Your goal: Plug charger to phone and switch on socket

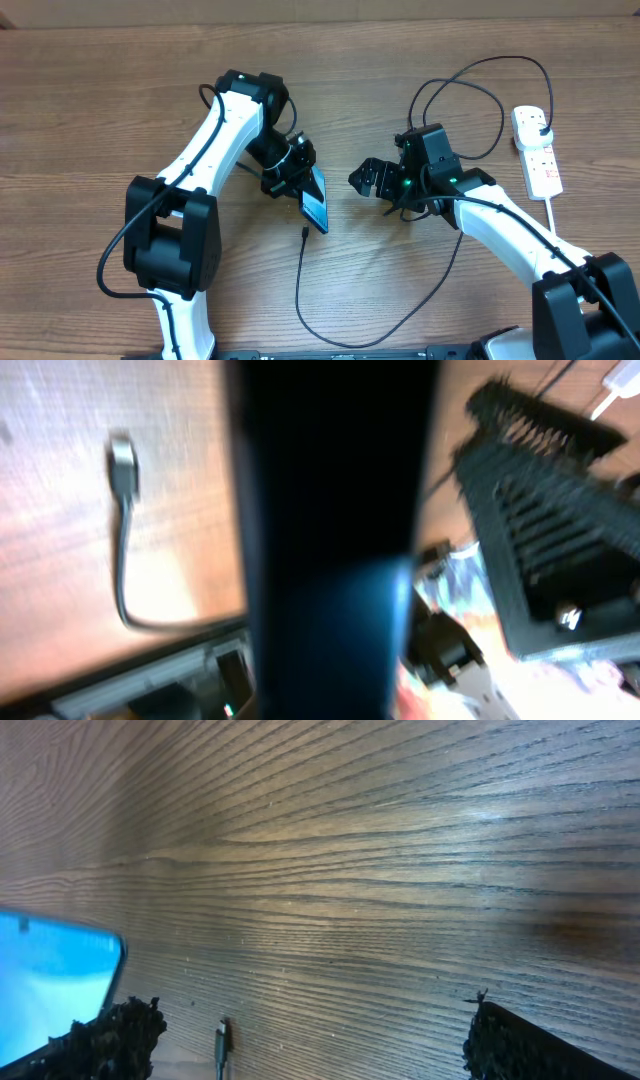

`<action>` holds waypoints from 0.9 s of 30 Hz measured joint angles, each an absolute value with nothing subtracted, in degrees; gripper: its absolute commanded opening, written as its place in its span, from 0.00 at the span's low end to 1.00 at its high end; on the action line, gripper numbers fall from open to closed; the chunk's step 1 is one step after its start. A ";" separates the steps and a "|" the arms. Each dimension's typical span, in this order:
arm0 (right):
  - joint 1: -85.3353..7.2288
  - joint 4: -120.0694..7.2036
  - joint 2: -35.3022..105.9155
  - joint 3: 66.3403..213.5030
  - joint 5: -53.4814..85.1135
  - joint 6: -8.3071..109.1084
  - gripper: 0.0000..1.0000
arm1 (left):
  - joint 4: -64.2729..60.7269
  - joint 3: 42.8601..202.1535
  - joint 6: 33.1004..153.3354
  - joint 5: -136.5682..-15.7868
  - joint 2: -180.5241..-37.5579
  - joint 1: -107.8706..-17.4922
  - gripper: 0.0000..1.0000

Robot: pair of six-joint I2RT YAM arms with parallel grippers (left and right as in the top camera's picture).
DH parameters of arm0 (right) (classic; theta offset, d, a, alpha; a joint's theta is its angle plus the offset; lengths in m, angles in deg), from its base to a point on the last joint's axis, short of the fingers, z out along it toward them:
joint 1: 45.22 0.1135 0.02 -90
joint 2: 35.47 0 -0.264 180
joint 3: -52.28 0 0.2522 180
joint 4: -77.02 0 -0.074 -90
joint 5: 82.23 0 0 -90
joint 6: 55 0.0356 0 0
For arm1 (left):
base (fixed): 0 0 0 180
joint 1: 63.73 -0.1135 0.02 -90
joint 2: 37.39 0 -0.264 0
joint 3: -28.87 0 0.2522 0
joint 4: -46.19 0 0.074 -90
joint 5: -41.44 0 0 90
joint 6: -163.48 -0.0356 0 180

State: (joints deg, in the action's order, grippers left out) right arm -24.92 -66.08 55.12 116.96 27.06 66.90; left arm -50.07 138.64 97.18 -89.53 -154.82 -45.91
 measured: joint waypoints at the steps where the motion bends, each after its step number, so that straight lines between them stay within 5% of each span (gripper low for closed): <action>1: -24.92 -66.04 55.12 116.96 27.04 66.90 1.00 | -48.54 138.64 97.14 -88.50 -154.82 -45.91 0.04; 27: -24.92 -66.41 55.12 116.96 27.00 66.86 1.00 | -32.01 138.64 97.97 -76.96 -154.82 -48.90 0.04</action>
